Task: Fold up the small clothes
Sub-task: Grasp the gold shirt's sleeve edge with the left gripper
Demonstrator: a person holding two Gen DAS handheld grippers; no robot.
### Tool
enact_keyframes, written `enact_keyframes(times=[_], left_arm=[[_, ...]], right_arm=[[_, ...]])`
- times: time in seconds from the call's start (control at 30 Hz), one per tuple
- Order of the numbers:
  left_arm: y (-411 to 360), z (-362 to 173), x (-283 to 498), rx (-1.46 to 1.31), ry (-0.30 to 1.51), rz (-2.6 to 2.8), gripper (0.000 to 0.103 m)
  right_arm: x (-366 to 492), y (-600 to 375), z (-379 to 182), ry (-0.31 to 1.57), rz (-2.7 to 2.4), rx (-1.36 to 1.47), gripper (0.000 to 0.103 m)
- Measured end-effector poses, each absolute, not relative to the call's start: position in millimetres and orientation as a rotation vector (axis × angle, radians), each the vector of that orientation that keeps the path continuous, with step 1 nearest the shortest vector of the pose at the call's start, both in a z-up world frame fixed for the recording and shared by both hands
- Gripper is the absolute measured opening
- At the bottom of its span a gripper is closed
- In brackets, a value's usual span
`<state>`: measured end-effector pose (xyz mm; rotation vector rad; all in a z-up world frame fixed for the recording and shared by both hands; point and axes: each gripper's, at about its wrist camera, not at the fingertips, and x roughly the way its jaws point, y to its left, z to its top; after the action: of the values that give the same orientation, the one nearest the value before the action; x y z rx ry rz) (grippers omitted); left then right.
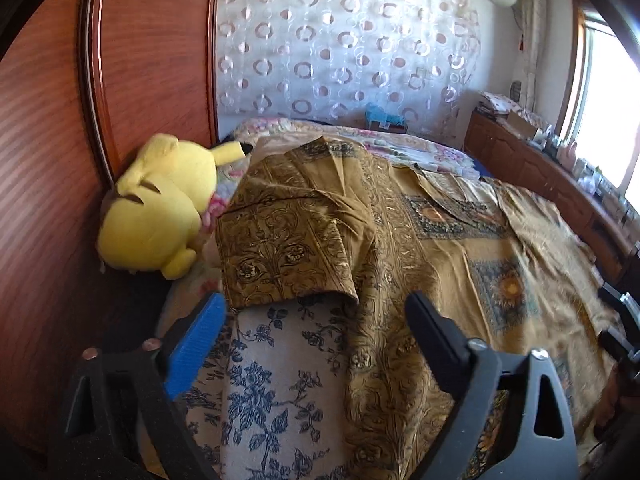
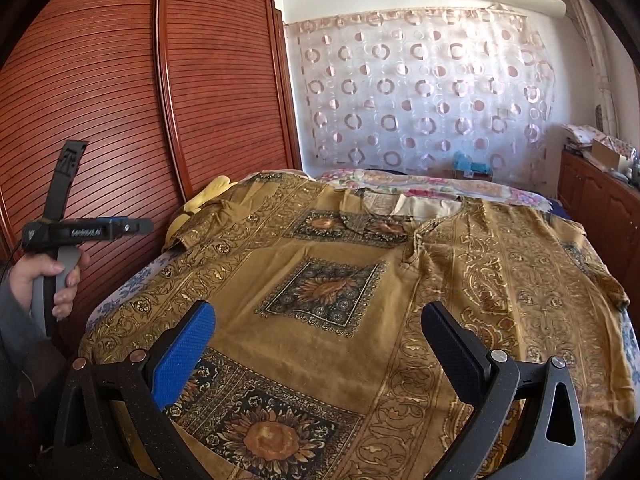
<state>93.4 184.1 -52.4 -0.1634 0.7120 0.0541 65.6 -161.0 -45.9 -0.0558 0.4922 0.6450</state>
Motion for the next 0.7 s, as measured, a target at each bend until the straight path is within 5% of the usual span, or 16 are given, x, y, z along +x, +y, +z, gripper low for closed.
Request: enact_keyframes(times=[0.5,0.7], left_arm=[[238.1,-104.1,149.8,-0.287,0.913,0.109,0.081],[244.3,-120.9,161.8,-0.362,0.961,0.050,0.067]], right_arm=[[73.6,-139.4,-45.1,0.514,0.665,-0.094,0.102],[75.0,-136.5,-47.9,0.525,0.663,-0.097,0.102]])
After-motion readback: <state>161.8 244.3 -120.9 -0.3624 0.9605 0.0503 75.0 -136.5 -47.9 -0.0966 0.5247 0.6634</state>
